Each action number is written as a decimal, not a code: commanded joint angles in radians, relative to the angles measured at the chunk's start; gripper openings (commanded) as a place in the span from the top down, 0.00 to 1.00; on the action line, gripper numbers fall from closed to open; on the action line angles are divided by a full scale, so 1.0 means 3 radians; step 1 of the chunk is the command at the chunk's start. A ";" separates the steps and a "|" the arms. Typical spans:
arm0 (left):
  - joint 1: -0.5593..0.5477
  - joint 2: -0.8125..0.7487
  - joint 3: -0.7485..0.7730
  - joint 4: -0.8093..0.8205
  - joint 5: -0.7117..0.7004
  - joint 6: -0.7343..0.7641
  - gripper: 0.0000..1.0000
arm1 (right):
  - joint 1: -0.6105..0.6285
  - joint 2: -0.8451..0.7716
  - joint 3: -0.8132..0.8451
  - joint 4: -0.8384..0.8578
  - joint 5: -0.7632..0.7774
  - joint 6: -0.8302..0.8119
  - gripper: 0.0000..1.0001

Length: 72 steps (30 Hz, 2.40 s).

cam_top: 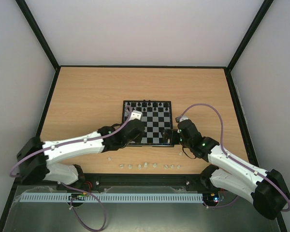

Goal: Set up the chess pieces on the board
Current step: Place the chess piece on the chessboard, then pick up the chess piece at the center of the board.

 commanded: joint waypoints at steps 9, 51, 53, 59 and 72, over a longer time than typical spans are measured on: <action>-0.0020 -0.1020 -0.0558 -0.0123 -0.0488 -0.0246 0.34 | -0.0010 0.0176 -0.0020 0.0090 -0.0103 -0.0023 0.01; -0.0024 -0.1766 -0.1010 -0.0407 -0.0667 -0.0743 0.01 | -0.0009 -0.0282 0.0317 -0.0222 -0.1342 0.0154 0.01; -0.0020 -0.1760 -0.1035 -0.0354 -0.0590 -0.0686 0.01 | -0.0010 -0.0353 0.0454 -0.0304 -0.1454 0.0272 0.01; -0.0023 -0.1630 -0.1088 -0.0245 -0.0414 -0.0615 0.01 | -0.0010 -0.0778 0.0558 -0.0687 -0.1053 0.0293 0.01; -0.0016 -0.1589 -0.1392 -0.0149 -0.0156 -0.0871 0.01 | 0.0013 -0.0550 0.0391 -0.0672 -0.1296 0.0076 0.01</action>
